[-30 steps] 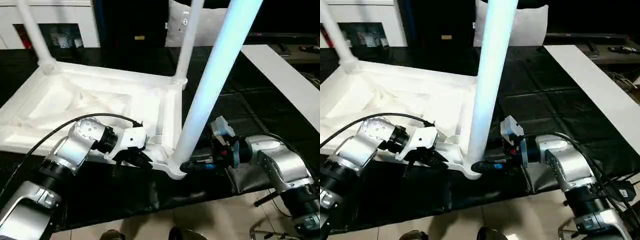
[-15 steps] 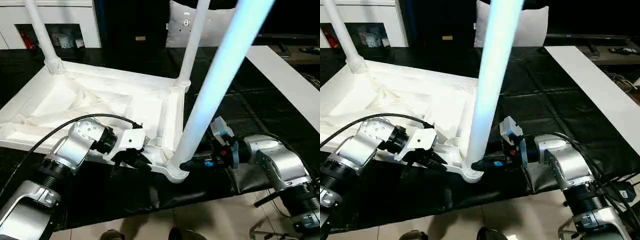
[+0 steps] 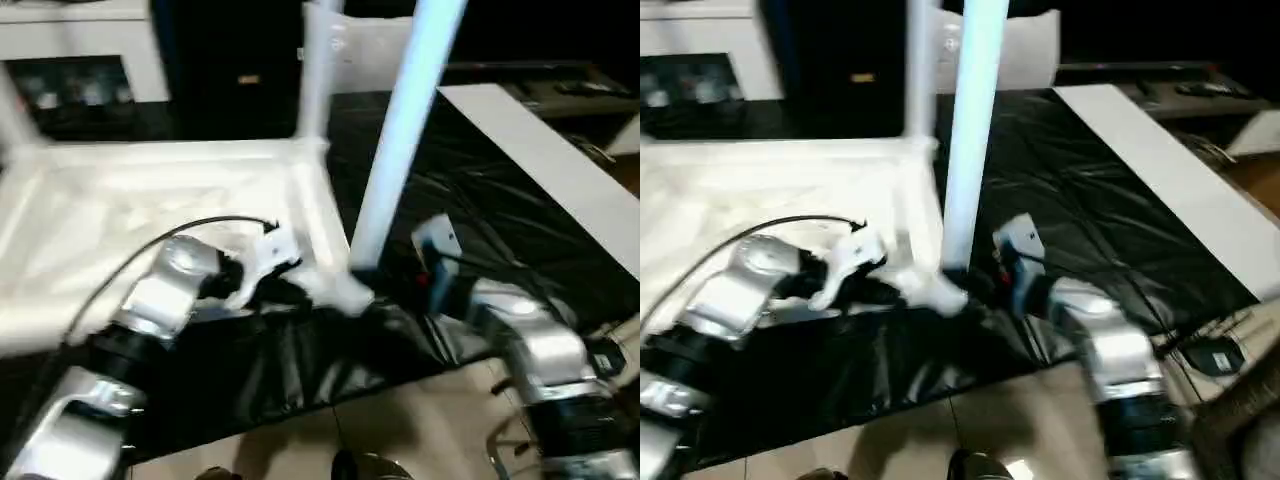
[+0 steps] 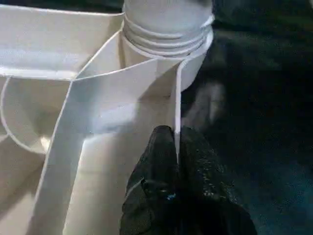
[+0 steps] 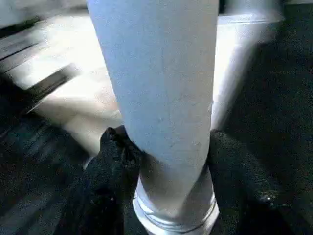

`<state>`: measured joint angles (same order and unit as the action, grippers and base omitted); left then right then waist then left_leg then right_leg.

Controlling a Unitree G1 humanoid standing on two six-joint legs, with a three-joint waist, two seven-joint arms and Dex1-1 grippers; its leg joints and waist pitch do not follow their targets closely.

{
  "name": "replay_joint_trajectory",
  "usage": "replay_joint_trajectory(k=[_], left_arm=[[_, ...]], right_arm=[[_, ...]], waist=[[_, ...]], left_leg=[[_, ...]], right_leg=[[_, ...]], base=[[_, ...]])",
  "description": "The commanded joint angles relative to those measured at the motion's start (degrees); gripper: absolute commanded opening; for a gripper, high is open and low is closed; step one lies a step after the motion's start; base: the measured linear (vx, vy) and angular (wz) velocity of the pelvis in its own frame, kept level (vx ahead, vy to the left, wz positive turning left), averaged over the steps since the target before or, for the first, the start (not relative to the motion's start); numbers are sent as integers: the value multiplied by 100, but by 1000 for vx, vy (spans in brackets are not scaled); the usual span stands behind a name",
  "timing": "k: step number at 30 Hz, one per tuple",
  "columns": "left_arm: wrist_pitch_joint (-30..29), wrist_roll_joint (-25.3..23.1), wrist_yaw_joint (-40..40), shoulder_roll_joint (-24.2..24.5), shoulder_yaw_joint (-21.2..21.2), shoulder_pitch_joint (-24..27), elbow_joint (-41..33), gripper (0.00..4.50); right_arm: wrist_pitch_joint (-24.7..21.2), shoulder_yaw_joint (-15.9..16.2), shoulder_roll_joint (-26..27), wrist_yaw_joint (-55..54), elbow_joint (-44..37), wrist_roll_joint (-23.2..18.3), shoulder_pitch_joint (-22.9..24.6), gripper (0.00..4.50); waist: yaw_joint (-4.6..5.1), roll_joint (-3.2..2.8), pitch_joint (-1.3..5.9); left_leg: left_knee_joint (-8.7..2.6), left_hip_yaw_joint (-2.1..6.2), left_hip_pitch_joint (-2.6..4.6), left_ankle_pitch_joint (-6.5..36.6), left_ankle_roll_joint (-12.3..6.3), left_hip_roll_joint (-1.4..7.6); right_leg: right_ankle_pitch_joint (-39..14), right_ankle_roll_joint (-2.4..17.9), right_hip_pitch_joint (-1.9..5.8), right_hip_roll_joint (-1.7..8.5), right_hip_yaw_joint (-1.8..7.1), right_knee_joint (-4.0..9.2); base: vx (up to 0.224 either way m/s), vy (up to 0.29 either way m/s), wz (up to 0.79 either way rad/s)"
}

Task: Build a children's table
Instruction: Rotate leg to tighten

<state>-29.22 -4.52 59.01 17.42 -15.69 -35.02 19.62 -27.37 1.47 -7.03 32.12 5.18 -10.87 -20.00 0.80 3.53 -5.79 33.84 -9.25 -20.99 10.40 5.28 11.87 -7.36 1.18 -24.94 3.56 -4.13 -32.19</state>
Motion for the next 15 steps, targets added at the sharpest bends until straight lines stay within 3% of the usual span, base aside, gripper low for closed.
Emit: replay_joint_trajectory(k=[1, 4, 7, 11, 15], left_arm=[[-154, 295, -348, -615, -137, -150, -249, 0], [-210, 273, -851, -966, 9, -293, -136, 0], [-205, 263, -1028, -1094, 64, -363, -82, 0], [-170, 193, -993, -1017, 46, -332, -163, 0], [-86, 178, -814, -789, 23, -257, -203, 0]], right_arm=[[-235, 255, 303, -649, 339, 161, -83, 191], [80, 145, 568, -1178, 616, 287, -267, 191], [292, 99, 673, -1355, 760, 348, -377, 260], [408, -26, 744, -1452, 771, 400, -441, 294], [536, -148, 641, -1332, 670, 284, -399, 327]], waist=[[13, -55, 308], [64, -84, 305], [62, -87, 327], [25, -89, 328], [-4, -93, 333]], left_leg=[[-437, 59, 53, 1885, -77, 14], [-443, 50, 66, 2067, -148, 16], [-461, 52, 33, 1902, -211, 20], [-479, -6, 19, 1633, -305, 40], [-477, -43, 36, 1477, -352, 56]], right_leg=[[-3923, 200, 277, 343, 84, 609], [-3732, 240, 247, 332, 92, 617], [-3444, 280, 304, 351, 99, 600], [-2733, 588, 312, 348, 196, 503], [-2442, 741, 309, 345, 229, 458]], base=[[0, 0, 0], [0, 0, 0], [0, 0, 0], [0, 0, 0], [0, 0, 0]])
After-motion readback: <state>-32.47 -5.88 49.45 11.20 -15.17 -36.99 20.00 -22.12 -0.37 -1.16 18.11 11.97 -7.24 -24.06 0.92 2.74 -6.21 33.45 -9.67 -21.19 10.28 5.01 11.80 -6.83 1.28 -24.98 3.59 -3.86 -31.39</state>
